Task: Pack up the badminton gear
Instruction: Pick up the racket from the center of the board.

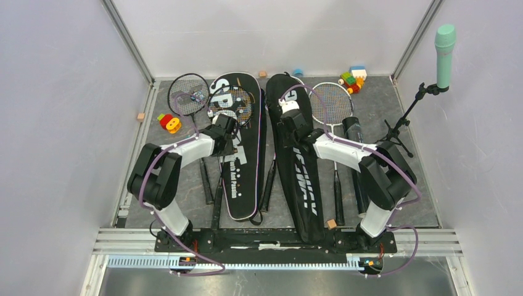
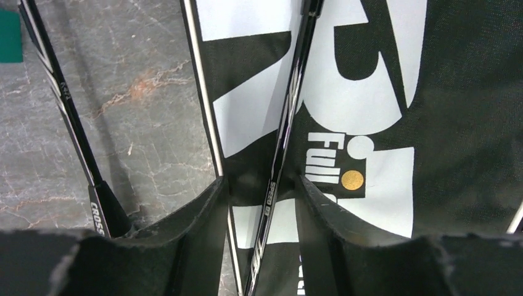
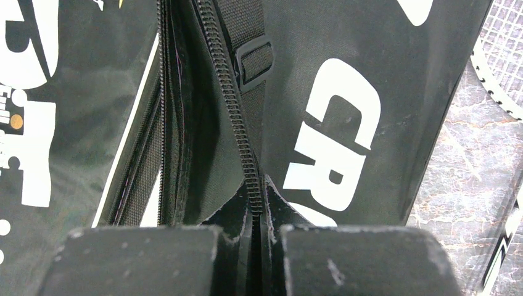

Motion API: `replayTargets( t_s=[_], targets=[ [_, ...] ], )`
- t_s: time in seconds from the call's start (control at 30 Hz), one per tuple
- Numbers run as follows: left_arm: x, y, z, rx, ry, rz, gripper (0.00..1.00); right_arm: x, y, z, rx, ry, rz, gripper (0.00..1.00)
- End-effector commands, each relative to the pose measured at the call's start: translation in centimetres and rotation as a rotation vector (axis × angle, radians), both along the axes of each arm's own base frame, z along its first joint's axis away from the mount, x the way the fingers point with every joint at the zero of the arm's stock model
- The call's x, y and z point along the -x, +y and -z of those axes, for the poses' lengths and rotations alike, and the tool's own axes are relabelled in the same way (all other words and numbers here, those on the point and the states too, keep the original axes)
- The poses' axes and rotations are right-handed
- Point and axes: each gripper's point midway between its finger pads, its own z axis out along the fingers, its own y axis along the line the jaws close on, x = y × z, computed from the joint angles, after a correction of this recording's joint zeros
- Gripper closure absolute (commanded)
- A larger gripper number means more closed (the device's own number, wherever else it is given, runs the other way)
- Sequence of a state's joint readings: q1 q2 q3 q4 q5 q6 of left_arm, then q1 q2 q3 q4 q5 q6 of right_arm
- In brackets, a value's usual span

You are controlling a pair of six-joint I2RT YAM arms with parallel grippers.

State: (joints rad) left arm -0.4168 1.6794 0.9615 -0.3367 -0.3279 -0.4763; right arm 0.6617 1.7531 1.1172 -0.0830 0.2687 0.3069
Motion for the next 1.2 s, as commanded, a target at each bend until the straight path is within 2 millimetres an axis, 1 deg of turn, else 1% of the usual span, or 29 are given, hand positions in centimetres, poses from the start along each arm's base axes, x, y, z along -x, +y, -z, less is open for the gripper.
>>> replayTargets(
  t_s=[0.0, 0.03, 0.1, 0.17, 0.2, 0.23, 0.27, 0.33, 0.37, 0.43, 0.5, 0.6, 0.63, 0.7, 0.8, 0.87, 0.9, 0.97, 1.07, 1.17],
  targets=[
    [-1.4, -1.2, 0.6, 0.004, 0.005, 0.057, 0.53, -0.7, -0.2, -2.8, -0.063, -0.074, 0.013, 1.0],
    [-1.6, -1.2, 0.8, -0.002, 0.007, 0.056, 0.54, -0.7, -0.4, -2.8, -0.064, -0.073, 0.019, 1.0],
    [-1.7, -1.1, 1.4, -0.014, 0.02, 0.052, 0.6, -0.6, -0.6, -2.7, -0.071, -0.074, 0.024, 1.0],
    [-1.7, -1.1, 2.0, -0.021, 0.038, 0.054, 0.73, -0.6, -0.8, -2.8, -0.077, -0.076, 0.026, 1.0],
    [-1.5, -1.1, 2.3, -0.026, 0.05, 0.057, 0.82, -0.7, -1.0, -3.1, -0.081, -0.082, 0.031, 1.0],
    [-1.5, -1.1, 2.5, -0.03, 0.058, 0.064, 0.93, -0.8, -1.1, -3.3, -0.084, -0.087, 0.033, 1.0],
    [-1.5, -1.0, 2.5, -0.038, 0.062, 0.074, 0.98, -0.8, -1.2, -3.4, -0.084, -0.09, 0.034, 1.0],
    [-1.7, -0.7, 1.6, -0.062, 0.048, 0.08, 0.98, -1.1, -1.4, -3.9, -0.081, -0.102, 0.034, 1.0],
    [-1.9, -0.6, 0.7, -0.067, 0.027, 0.084, 0.98, -1.2, -1.5, -4.2, -0.08, -0.109, 0.032, 1.0],
    [-2.2, -0.3, -1.5, -0.075, -0.029, 0.081, 0.98, -1.7, -1.5, -4.8, -0.078, -0.123, 0.03, 1.0],
    [-2.3, -0.2, -4.2, -0.081, -0.088, 0.081, 0.98, -2.4, -1.6, -5.6, -0.077, -0.139, 0.033, 1.0],
    [-1.8, -0.4, -8.1, -0.118, -0.18, 0.096, 0.98, -3.4, -2.1, -6.7, -0.072, -0.159, 0.062, 1.0],
    [-1.5, -0.8, -9.3, -0.125, -0.206, 0.108, 0.98, -3.8, -2.3, -7.0, -0.07, -0.164, 0.074, 1.0],
    [-0.7, -1.7, -10.9, -0.129, -0.234, 0.131, 0.98, -4.7, -2.6, -7.4, -0.062, -0.164, 0.1, 1.0],
    [0.8, -3.5, -13.0, -0.121, -0.268, 0.175, 0.98, -6.4, -2.9, -8.4, -0.054, -0.175, 0.146, 1.0],
    [2.1, -4.7, -13.8, -0.134, -0.279, 0.206, 0.98, -7.8, -3.4, -8.9, -0.038, -0.185, 0.2, 1.0],
    [2.6, -5.1, -14.2, -0.147, -0.28, 0.217, 0.98, -8.2, -3.8, -8.8, -0.024, -0.177, 0.233, 1.0],
    [3.9, -6.4, -14.6, -0.148, -0.278, 0.253, 0.98, -9.4, -4.4, -9.3, -0.012, -0.183, 0.287, 1.0],
    [5.8, -7.1, -14.6, -0.163, -0.264, 0.284, 0.98, -10.9, -5.1, -9.6, -0.011, -0.184, 0.334, 1.0],
    [7.5, -7.8, -14.9, -0.15, -0.268, 0.312, 0.98, -12.2, -5.8, -9.4, 0.0, -0.167, 0.361, 1.0]
  ],
)
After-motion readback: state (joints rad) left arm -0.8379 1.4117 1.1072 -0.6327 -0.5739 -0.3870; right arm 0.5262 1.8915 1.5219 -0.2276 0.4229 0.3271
